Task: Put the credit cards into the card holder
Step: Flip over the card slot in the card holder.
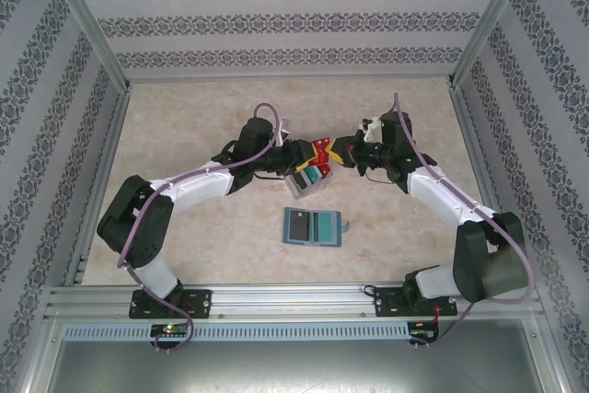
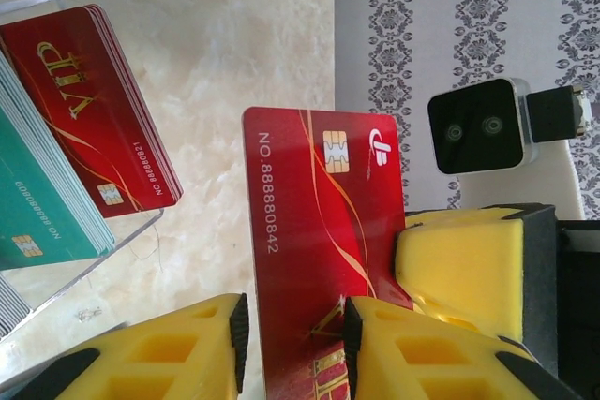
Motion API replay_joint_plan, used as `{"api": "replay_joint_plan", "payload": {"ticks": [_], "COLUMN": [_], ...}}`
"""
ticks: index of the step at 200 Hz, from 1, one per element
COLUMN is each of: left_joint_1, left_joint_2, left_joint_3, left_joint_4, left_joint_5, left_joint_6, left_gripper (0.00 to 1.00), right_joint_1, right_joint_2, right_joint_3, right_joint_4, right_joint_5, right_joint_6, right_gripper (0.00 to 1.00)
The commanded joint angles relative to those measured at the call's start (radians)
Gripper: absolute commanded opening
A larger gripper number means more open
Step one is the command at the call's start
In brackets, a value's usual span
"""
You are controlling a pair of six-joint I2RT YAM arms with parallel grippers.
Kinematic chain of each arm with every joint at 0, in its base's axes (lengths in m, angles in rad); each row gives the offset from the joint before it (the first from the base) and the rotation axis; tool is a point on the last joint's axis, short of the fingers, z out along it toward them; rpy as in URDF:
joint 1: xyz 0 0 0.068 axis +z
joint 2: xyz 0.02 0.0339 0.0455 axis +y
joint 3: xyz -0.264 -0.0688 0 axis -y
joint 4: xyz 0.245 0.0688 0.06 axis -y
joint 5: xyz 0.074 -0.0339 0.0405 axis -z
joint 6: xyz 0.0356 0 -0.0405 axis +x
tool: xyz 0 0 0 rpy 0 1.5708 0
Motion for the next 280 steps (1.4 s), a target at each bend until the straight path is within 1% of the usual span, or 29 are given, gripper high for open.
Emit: {"api": "replay_joint_plan", "payload": {"ticks": [1,10,23,33,40,48,68,78,114,142,178,184,195,202,208,214,217,225,228,240,245,251,258,268,276,280], "left_joint_1": [0.007,0.007,0.007,0.007,0.007,0.007,0.007,0.007,0.007,0.007,0.007,0.007,0.007,0.007,0.007,0.007,0.007,0.007,0.007,0.006,0.007,0.007,0.007,0.001,-0.002,-0.004], "left_joint_2": [-0.021,-0.026,-0.032,-0.036,-0.038,-0.039,-0.039,-0.038,-0.036,-0.019,-0.017,-0.018,-0.021,-0.024,-0.026,-0.031,-0.033,-0.042,-0.047,-0.067,-0.080,-0.098,-0.122,-0.164,-0.198,-0.212], "left_joint_3": [0.014,0.007,0.004,0.004,0.006,0.006,0.009,0.011,0.002,0.006,-0.003,-0.004,-0.007,-0.007,-0.007,-0.008,-0.008,-0.010,-0.010,-0.013,-0.018,-0.020,-0.021,-0.034,-0.057,-0.067], "left_joint_4": [0.074,0.084,0.086,0.092,0.094,0.096,0.102,0.105,0.139,0.184,0.209,0.210,0.199,0.180,0.156,0.131,0.119,0.082,0.064,-0.016,-0.057,-0.123,-0.213,-0.301,-0.350,-0.376], "left_joint_5": [0.037,0.035,0.034,0.037,0.038,0.040,0.052,0.059,0.071,0.104,0.111,0.113,0.110,0.105,0.096,0.084,0.078,0.065,0.058,0.025,0.003,-0.028,-0.073,-0.138,-0.180,-0.197], "left_joint_6": [-0.004,-0.008,-0.009,-0.014,-0.020,-0.026,-0.034,-0.036,-0.061,-0.085,-0.104,-0.106,-0.104,-0.099,-0.091,-0.083,-0.079,-0.068,-0.062,-0.033,-0.015,0.010,0.045,0.085,0.105,0.112], "left_gripper": [0.30,0.26,0.16,0.10,0.04,0.00,0.00,0.00,0.00,0.00,0.00,0.00,0.00,0.06,0.08,0.11,0.15,0.37,0.42,0.46,0.50,0.57,0.59,0.63,0.68,0.69], "right_joint_1": [-0.010,-0.011,-0.014,-0.016,-0.018,-0.020,-0.019,-0.021,-0.024,-0.027,-0.035,-0.035,-0.038,-0.040,-0.043,-0.045,-0.047,-0.050,-0.052,-0.051,-0.047,-0.040,-0.025,0.012,0.051,0.071], "right_joint_2": [-0.031,-0.034,-0.030,-0.025,-0.022,-0.022,-0.043,-0.052,-0.055,-0.048,-0.051,-0.051,-0.054,-0.058,-0.061,-0.064,-0.067,-0.077,-0.082,-0.109,-0.127,-0.152,-0.184,-0.240,-0.287,-0.311], "right_joint_3": [-0.006,-0.006,-0.012,-0.017,-0.018,-0.018,-0.023,-0.021,0.005,0.010,0.004,0.005,0.005,0.003,0.002,0.000,-0.001,-0.008,-0.013,-0.034,-0.044,-0.052,-0.060,-0.078,-0.095,-0.105], "right_joint_4": [0.056,0.039,0.045,0.051,0.046,0.044,0.055,0.059,0.066,0.082,0.099,0.100,0.104,0.098,0.090,0.078,0.069,0.046,0.035,0.012,-0.003,-0.040,-0.103,-0.193,-0.277,-0.311], "right_joint_5": [-0.028,-0.018,-0.025,-0.034,-0.036,-0.038,-0.028,-0.035,-0.083,-0.108,-0.115,-0.117,-0.122,-0.120,-0.116,-0.112,-0.108,-0.094,-0.082,-0.044,-0.025,0.005,0.052,0.147,0.260,0.315], "right_joint_6": [0.000,-0.012,-0.015,-0.014,-0.016,-0.023,-0.043,-0.054,-0.083,-0.081,-0.074,-0.074,-0.072,-0.074,-0.075,-0.079,-0.082,-0.088,-0.091,-0.098,-0.110,-0.140,-0.194,-0.289,-0.356,-0.383], "right_gripper": [0.00,0.01,0.03,0.04,0.07,0.10,0.18,0.20,0.19,0.19,0.19,0.19,0.13,0.11,0.11,0.07,0.05,0.02,0.02,0.01,0.01,0.01,0.01,0.00,0.00,0.00]}}
